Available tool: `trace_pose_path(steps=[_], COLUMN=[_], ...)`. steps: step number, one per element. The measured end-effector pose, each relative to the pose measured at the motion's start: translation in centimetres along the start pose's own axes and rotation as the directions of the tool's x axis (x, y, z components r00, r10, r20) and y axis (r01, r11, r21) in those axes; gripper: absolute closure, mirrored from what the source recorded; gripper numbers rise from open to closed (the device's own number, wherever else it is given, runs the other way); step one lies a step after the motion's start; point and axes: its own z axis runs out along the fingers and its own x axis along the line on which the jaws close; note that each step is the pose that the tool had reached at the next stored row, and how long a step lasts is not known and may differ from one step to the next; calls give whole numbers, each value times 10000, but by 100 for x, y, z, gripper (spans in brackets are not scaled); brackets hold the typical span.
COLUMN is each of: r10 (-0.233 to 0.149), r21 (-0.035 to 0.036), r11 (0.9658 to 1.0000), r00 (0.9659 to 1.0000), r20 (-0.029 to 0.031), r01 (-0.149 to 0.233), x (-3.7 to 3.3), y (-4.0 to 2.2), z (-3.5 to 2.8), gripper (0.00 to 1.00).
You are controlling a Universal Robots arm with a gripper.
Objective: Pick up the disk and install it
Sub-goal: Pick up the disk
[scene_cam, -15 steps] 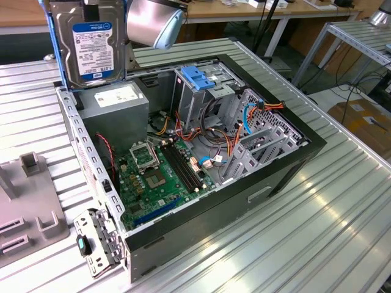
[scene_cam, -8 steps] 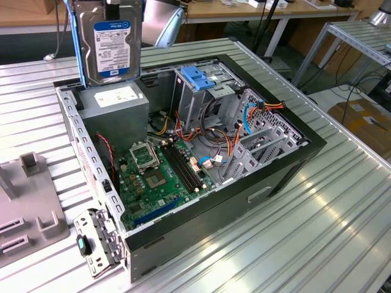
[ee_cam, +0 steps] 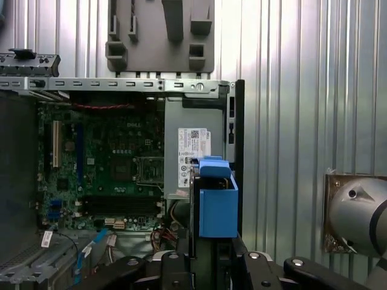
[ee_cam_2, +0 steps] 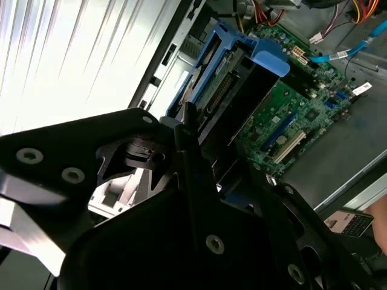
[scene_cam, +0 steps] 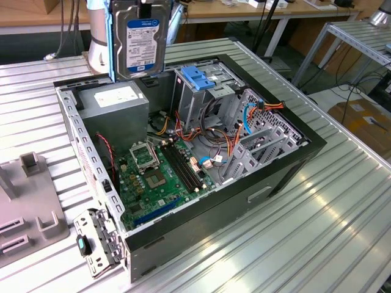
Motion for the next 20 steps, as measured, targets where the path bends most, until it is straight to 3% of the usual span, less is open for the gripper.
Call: trace_pose_path(steps=[3, 8, 10, 15, 17, 20], r10=[-1, -1, -1, 0, -1, 0], r21=[1, 1, 0, 1, 1, 0], r11=[10000, 10000, 10000, 10000, 10000, 10000], r00=[10000, 10000, 10000, 10000, 10000, 10000], r20=[1, 0, 0, 1, 1, -1], r01=[1, 1, 1, 0, 1, 0], x=[2, 7, 7, 10, 11, 11], y=[-160, -527, -629, -772, -864, -891], z=[0, -1, -1, 1, 1, 1], gripper=[65, 65, 65, 65, 65, 65])
